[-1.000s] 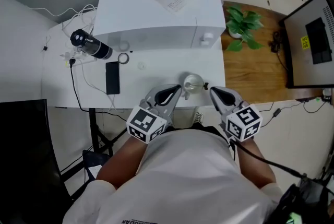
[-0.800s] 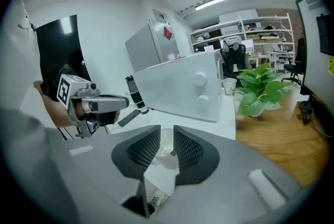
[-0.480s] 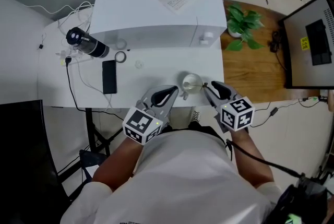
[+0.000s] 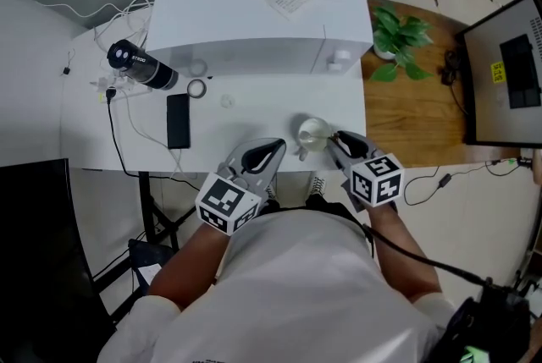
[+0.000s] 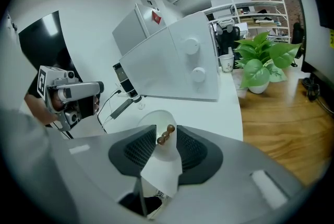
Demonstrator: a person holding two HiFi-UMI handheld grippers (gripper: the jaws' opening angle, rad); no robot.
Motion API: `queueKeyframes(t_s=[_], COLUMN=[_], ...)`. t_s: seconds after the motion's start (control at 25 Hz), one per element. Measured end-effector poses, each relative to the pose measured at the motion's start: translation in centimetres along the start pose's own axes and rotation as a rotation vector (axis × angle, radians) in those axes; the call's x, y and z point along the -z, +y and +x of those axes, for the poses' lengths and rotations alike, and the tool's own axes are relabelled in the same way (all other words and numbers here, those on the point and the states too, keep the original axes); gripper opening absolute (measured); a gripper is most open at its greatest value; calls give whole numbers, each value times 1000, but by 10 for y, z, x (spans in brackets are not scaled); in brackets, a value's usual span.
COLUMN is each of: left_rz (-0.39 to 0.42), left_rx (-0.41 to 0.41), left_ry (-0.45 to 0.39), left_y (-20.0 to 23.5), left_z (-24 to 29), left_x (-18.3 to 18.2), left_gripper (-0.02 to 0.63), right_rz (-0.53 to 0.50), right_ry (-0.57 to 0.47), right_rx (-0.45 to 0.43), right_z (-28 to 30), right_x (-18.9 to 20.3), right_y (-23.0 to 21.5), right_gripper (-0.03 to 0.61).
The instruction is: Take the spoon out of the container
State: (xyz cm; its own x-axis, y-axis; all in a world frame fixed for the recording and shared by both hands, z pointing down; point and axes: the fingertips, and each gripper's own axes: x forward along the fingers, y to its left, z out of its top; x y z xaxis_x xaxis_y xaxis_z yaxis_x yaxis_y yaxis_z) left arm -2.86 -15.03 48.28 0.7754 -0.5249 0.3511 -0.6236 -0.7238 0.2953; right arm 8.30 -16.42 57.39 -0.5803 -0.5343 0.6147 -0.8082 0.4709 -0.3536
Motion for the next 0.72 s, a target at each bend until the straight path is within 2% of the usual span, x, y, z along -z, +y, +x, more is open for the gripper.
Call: queueKeyframes(t_s=[0.2, 0.72], left_rz=[-4, 1], left_rx=[-8, -6], left_ry=[1, -2], left_y=[2, -1], left_z=[-3, -3], left_x=[1, 0], left_gripper=[4, 4], right_rz=[-15, -70], right_ry=[6, -15], right_rx=[2, 8], right_z=[3, -1], right_x=[1, -5], right_y=[2, 6], right_gripper=[104, 88])
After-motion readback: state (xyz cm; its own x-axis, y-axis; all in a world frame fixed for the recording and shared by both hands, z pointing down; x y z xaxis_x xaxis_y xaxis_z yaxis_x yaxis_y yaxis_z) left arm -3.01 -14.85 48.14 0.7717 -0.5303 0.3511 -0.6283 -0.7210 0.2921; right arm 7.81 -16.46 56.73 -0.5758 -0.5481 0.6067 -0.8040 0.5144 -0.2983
